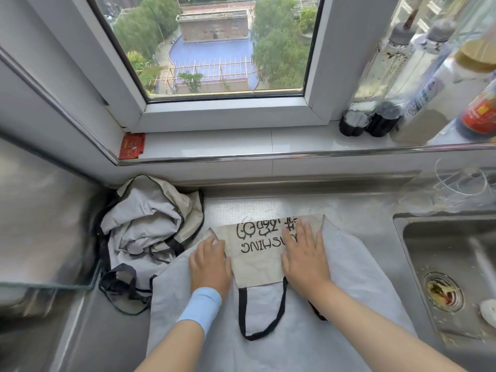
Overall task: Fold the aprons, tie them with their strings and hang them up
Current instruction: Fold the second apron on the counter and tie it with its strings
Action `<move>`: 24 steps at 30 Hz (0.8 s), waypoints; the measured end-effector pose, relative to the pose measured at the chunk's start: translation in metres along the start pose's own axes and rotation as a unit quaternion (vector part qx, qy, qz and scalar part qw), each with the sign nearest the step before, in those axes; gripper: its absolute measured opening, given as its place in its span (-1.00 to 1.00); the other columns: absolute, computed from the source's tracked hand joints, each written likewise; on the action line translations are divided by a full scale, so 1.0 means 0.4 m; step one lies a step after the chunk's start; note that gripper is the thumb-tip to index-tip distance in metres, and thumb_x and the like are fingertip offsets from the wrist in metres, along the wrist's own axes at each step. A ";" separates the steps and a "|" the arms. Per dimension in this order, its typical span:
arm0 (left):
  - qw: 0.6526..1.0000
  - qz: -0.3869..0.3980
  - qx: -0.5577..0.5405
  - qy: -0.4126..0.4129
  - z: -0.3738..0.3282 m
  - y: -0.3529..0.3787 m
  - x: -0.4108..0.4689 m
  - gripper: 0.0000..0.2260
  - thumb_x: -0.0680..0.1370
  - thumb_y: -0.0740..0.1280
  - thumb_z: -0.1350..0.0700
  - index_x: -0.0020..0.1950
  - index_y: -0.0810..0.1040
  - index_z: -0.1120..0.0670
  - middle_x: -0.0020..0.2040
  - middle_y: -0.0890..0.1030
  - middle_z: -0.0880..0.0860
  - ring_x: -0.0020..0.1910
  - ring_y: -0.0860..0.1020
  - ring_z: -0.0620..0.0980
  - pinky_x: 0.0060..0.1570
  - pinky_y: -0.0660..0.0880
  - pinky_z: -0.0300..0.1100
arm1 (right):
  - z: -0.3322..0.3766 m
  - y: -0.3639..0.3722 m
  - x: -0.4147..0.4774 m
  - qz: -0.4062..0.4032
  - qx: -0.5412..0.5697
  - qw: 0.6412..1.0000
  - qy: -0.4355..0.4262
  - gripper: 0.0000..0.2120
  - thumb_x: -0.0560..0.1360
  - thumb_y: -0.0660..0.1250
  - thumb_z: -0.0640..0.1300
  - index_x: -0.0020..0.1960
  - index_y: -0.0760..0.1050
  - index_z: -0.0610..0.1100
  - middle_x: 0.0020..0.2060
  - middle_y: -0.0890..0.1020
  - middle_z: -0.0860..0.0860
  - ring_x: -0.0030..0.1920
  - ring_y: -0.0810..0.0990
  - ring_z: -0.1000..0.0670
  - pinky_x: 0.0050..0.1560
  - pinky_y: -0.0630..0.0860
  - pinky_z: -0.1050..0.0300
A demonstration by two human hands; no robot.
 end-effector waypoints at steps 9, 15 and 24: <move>0.986 0.162 0.034 -0.009 0.019 0.048 0.009 -0.40 0.62 -0.09 -0.20 0.57 -0.24 -0.03 0.58 -0.27 -0.02 0.54 -0.29 0.02 0.49 -0.22 0.12 | 0.066 0.052 0.024 0.081 0.034 0.996 -0.024 -0.36 0.58 -0.14 0.31 0.53 -0.39 0.24 0.50 -0.45 -0.02 0.51 -0.47 -0.11 0.38 -0.35 -0.48; 0.997 0.062 -0.032 -0.043 0.033 -0.042 -0.002 -0.45 0.58 0.17 -0.01 0.55 0.09 -0.03 0.55 0.16 -0.03 0.52 0.11 0.01 0.50 0.01 -0.05 | 0.111 -0.012 0.062 0.064 -0.022 0.998 -0.016 -0.33 0.60 -0.06 0.22 0.61 -0.22 0.04 0.58 -0.22 -0.18 0.57 -0.28 -0.19 0.49 -0.21 -0.34; 0.963 -0.015 -0.130 -0.235 0.285 -0.035 -0.294 -0.55 0.43 0.32 0.19 0.31 0.39 0.03 0.33 0.35 0.05 0.29 0.31 0.10 0.23 0.34 -0.03 | 0.347 0.129 -0.191 0.104 0.026 0.983 -0.146 -0.27 0.41 0.17 0.21 0.44 0.41 -0.21 0.48 0.33 -0.19 0.47 0.33 -0.20 0.40 0.10 -0.15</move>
Point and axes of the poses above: each hand's wrist, its own x-axis towards the middle knuckle, its own y-axis out of the palm, z = x × y, the point moved 6 cm from there along x, towards the middle knuckle
